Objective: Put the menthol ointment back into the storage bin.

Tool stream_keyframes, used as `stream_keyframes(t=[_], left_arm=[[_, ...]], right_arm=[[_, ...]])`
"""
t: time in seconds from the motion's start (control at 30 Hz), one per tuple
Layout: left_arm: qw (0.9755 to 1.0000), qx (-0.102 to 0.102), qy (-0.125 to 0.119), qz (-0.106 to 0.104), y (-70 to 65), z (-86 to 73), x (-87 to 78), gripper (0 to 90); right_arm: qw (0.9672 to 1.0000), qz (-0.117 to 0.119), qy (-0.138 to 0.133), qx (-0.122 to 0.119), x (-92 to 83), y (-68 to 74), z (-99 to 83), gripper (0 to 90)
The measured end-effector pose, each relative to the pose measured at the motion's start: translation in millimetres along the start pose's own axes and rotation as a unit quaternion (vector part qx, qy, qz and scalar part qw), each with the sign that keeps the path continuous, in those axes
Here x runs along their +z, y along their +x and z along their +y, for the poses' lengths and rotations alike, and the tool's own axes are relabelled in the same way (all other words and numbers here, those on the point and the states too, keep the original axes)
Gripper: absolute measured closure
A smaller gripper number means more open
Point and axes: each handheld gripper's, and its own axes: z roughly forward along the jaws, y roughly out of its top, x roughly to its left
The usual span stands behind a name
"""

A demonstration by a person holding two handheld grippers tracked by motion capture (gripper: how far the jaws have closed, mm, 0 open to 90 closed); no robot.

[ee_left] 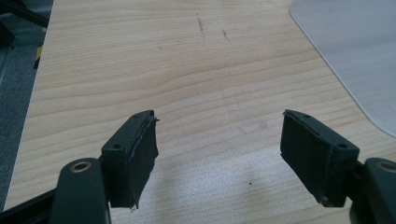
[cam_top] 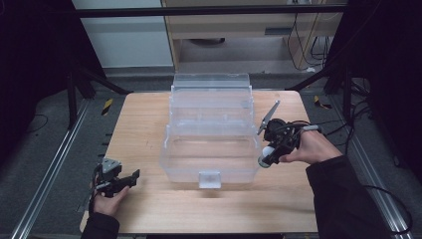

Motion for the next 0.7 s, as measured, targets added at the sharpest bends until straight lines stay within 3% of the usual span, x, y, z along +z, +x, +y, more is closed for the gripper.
stream_keyframes(t=[0.5,0.7], left_arm=[[1.0000,-0.001,-0.001,0.000,0.4,0.0,0.2,26.7],[1.0000,-0.001,-0.001,-0.001,0.4,0.1,0.0,26.8]], right_arm=[[1.0000,-0.002,-0.009,0.000,5.5,-9.0,19.9,50.3],[0.9999,-0.002,-0.010,-0.002,15.4,-11.4,27.4,50.3]])
